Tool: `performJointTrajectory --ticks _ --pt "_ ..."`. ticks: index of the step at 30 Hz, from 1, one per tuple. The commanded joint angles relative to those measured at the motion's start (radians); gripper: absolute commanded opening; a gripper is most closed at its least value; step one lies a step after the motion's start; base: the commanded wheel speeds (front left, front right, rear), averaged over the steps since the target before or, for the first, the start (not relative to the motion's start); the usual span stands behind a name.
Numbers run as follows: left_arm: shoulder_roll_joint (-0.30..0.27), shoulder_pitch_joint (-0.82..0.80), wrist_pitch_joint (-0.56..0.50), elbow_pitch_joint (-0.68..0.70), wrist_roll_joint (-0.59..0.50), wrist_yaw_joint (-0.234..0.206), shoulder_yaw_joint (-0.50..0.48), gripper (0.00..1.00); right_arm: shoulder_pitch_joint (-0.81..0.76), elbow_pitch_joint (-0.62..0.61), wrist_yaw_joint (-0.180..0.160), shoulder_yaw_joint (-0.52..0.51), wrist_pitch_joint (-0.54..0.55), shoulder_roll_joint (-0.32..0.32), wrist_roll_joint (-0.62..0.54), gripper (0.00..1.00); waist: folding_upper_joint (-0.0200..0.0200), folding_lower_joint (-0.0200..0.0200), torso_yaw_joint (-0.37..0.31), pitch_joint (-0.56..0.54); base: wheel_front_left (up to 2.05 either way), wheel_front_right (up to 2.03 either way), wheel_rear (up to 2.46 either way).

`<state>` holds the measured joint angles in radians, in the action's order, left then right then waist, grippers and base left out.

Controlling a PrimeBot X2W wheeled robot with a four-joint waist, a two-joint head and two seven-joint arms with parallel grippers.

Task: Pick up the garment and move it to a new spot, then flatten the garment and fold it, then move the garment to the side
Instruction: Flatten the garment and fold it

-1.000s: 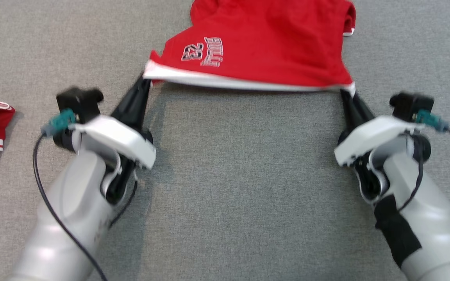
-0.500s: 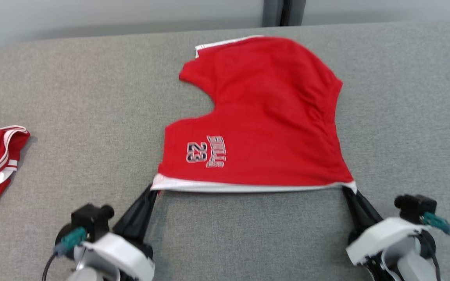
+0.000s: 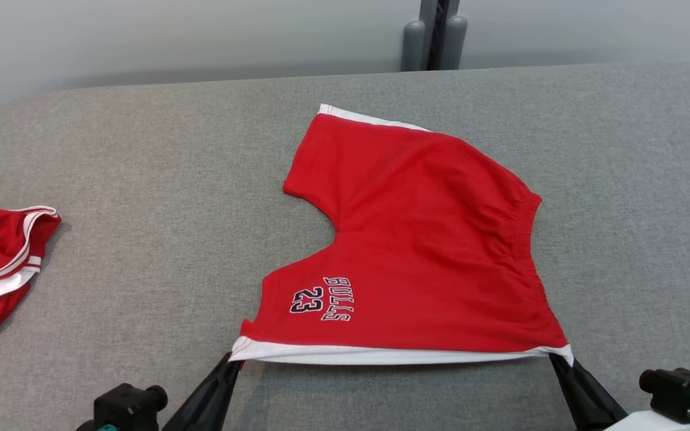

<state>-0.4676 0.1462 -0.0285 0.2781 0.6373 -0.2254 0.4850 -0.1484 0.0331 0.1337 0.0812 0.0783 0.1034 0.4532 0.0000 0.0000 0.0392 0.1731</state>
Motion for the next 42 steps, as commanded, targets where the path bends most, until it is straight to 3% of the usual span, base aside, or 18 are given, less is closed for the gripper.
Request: performJointTrajectory --ticks 1,10,18,26,32,42 --pt "-0.012 0.007 0.004 0.02 -0.001 -0.015 -0.017 0.0 -0.015 -0.038 -0.006 -0.015 0.01 -0.001 -0.008 0.0 0.0 0.0 -0.003 0.004 0.0 0.0 0.0" --pt "-0.031 -0.088 0.011 0.058 -0.026 -0.006 -0.048 0.0 0.03 -0.133 -0.006 -0.051 0.031 -0.033 -0.035 0.0 0.0 0.0 -0.021 0.041 0.0 0.0 0.0" --pt "-0.038 -0.357 -0.005 -0.009 -0.06 0.081 -0.06 0.0 0.241 -0.118 -0.006 -0.08 0.043 -0.049 -0.044 0.0 0.0 0.0 -0.05 0.148 0.0 0.0 0.0" --pt "0.014 -0.686 -0.015 -0.218 -0.066 0.191 -0.043 0.0 0.479 0.001 -0.004 -0.036 0.048 -0.05 -0.077 0.0 0.0 0.0 -0.08 0.259 0.0 0.0 0.0" --pt "0.072 -0.89 0.001 -0.452 -0.072 0.268 -0.016 0.0 0.614 0.116 -0.004 -0.011 0.023 -0.05 -0.071 0.0 0.0 0.0 -0.107 0.311 0.0 0.0 0.0" --pt "0.155 -1.112 0.042 -0.839 -0.059 0.323 0.011 0.0 0.761 0.281 -0.004 0.041 -0.044 -0.05 -0.023 0.0 0.0 0.0 -0.151 0.354 0.0 0.0 0.0"
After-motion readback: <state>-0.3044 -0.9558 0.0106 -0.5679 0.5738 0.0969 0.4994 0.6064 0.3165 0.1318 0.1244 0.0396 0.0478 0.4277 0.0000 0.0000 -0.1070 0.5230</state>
